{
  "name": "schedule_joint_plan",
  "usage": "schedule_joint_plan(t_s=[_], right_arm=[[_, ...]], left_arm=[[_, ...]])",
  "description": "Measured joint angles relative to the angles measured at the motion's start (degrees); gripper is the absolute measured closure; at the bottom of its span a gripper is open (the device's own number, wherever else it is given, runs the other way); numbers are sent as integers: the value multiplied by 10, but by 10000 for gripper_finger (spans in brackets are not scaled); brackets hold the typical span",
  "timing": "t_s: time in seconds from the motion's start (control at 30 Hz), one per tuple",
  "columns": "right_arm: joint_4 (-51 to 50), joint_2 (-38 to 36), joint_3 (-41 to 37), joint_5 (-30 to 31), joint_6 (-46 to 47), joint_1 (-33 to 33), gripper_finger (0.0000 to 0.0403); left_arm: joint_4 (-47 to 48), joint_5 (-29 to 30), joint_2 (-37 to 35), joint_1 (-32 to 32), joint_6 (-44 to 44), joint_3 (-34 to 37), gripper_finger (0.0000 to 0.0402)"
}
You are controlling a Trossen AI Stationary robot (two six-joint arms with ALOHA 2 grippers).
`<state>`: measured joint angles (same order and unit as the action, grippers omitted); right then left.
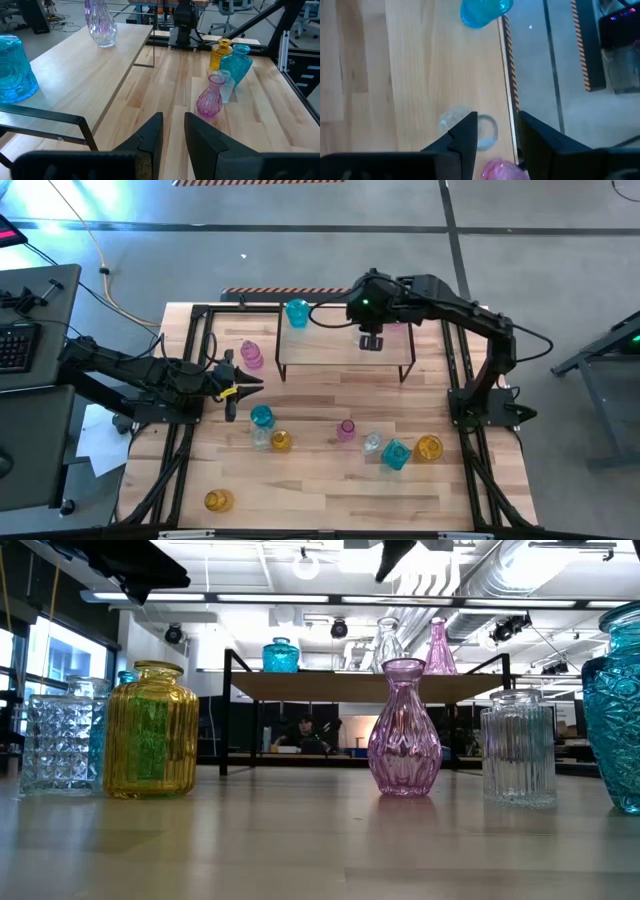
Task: Sort vases onto shelf
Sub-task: Put the top transparent vase on the shelf
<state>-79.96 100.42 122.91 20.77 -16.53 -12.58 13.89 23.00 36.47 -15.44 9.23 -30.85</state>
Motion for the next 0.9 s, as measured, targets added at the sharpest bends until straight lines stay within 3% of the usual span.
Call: schedule_joint_plan(t_s=[0.2,0.37,0.47,0.63,0.9], right_arm=[[-99,-2,11,-2,134,25,299],[-90,-14,-81,2,201,51,364],[-74,-32,-155,50,252,63,396],[95,-133,-312,91,285,78,398],[337,-331,-563,88,316,77,402]], left_arm=[[4,-12,0,0,2,0,330],[15,-16,0,0,10,0,330],[18,-16,0,0,11,0,330],[31,-5,0,-15,11,0,330],[91,138,-38,-59,13,0,330]])
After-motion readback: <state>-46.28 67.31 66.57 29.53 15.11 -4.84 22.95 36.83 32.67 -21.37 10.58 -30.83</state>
